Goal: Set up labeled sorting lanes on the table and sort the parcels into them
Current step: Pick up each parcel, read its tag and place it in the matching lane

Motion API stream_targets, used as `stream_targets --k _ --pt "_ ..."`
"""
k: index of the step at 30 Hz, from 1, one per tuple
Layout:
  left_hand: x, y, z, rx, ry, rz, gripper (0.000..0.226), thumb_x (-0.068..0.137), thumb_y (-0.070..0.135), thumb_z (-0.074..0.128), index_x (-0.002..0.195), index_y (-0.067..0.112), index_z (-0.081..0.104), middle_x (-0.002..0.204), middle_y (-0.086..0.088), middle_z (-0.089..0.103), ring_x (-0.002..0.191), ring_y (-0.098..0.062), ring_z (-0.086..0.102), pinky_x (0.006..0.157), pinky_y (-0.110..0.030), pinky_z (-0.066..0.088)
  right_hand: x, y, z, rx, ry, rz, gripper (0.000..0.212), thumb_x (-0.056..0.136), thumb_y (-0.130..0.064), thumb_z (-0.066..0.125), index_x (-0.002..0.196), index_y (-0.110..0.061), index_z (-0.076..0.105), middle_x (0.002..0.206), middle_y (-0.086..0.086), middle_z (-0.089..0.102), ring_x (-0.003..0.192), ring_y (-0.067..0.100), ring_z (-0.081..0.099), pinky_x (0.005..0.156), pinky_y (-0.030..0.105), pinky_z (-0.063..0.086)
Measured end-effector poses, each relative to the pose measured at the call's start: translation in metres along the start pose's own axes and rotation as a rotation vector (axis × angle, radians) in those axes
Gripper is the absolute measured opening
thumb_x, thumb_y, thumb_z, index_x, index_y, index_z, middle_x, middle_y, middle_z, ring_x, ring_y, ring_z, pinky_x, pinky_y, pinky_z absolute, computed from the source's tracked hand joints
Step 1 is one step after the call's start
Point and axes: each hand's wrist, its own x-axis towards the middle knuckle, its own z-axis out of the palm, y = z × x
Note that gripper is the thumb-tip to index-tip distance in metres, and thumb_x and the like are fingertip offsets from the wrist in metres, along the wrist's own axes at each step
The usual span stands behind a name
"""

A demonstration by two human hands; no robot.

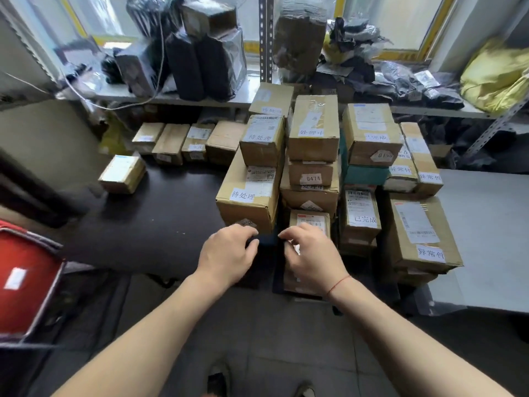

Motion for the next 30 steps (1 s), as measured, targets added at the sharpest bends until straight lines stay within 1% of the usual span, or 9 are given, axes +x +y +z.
stream_targets --k 3,5,7,11,15,17,21,27,30 --pt "-0.007 -0.046 -0.019 0.054 0.063 0.01 0.022 0.097 0.035 0.067 0.115 0.025 0.077 0.11 0.0 0.075 0.102 -0.03 0.07 0.083 -0.042 0.059 0.014 -0.04 0.026 -0.068 -0.009 -0.086 0.02 0.098 -0.023 0.063 0.112 -0.02 0.076 0.107 0.0 0.069 0.102 0.023 0.063 0.087 0.037 0.054" --pt "-0.01 -0.084 -0.031 0.068 0.095 0.007 0.02 0.095 0.032 0.07 0.111 0.022 0.077 0.108 -0.001 0.075 0.1 -0.031 0.07 0.08 -0.043 0.06 0.026 -0.071 0.048 -0.094 -0.012 -0.113 0.02 0.098 -0.023 0.062 0.111 -0.019 0.076 0.106 0.001 0.068 0.102 0.024 0.062 0.085 0.032 0.05" --pt "-0.011 -0.124 -0.045 0.061 0.09 -0.024 0.022 0.094 0.032 0.072 0.113 0.021 0.077 0.112 -0.001 0.075 0.102 -0.03 0.07 0.082 -0.043 0.06 0.04 -0.102 0.073 -0.105 -0.031 -0.108 0.021 0.097 -0.023 0.063 0.113 -0.019 0.075 0.106 0.001 0.068 0.104 0.024 0.063 0.086 0.031 0.048" --pt "-0.012 -0.204 -0.077 0.037 0.067 -0.075 0.029 0.097 0.036 0.067 0.123 0.024 0.073 0.123 0.001 0.071 0.113 -0.028 0.067 0.091 -0.043 0.057 0.076 -0.166 0.122 -0.083 -0.096 -0.071 0.024 0.093 -0.023 0.066 0.116 -0.021 0.074 0.106 0.001 0.069 0.103 0.025 0.067 0.091 0.038 0.053" --pt "-0.002 -0.275 -0.101 0.014 0.054 -0.149 0.03 0.1 0.036 0.065 0.125 0.021 0.072 0.128 0.0 0.068 0.118 -0.026 0.064 0.097 -0.04 0.053 0.114 -0.211 0.161 -0.082 -0.144 -0.035 0.028 0.094 -0.026 0.064 0.12 -0.022 0.073 0.108 -0.001 0.071 0.102 0.022 0.068 0.095 0.036 0.053" --pt "0.005 -0.303 -0.107 -0.005 0.052 -0.187 0.032 0.1 0.037 0.064 0.127 0.021 0.07 0.131 0.001 0.067 0.12 -0.026 0.063 0.1 -0.04 0.052 0.129 -0.226 0.176 -0.095 -0.179 -0.017 0.029 0.095 -0.027 0.062 0.122 -0.023 0.071 0.11 -0.001 0.071 0.103 0.021 0.067 0.096 0.037 0.053" --pt "0.03 -0.347 -0.116 -0.017 0.036 -0.244 0.036 0.1 0.04 0.063 0.132 0.024 0.067 0.136 0.003 0.064 0.123 -0.023 0.061 0.102 -0.042 0.052 0.173 -0.242 0.2 -0.097 -0.231 0.008 0.03 0.096 -0.027 0.061 0.124 -0.022 0.071 0.112 -0.001 0.073 0.104 0.02 0.067 0.097 0.033 0.052" --pt "0.067 -0.395 -0.131 0.008 0.02 -0.356 0.043 0.101 0.041 0.062 0.139 0.023 0.064 0.141 0.002 0.062 0.129 -0.023 0.059 0.108 -0.04 0.048 0.244 -0.245 0.235 -0.026 -0.281 0.04 0.028 0.095 -0.029 0.061 0.118 -0.022 0.074 0.105 -0.003 0.076 0.1 0.019 0.071 0.094 0.033 0.055" --pt "0.091 -0.42 -0.137 0.009 0.012 -0.402 0.045 0.101 0.04 0.062 0.142 0.022 0.062 0.141 -0.001 0.063 0.13 -0.025 0.059 0.108 -0.041 0.048 0.279 -0.252 0.253 0.012 -0.309 0.044 0.027 0.096 -0.028 0.062 0.119 -0.022 0.074 0.105 -0.003 0.077 0.1 0.019 0.071 0.094 0.033 0.056"
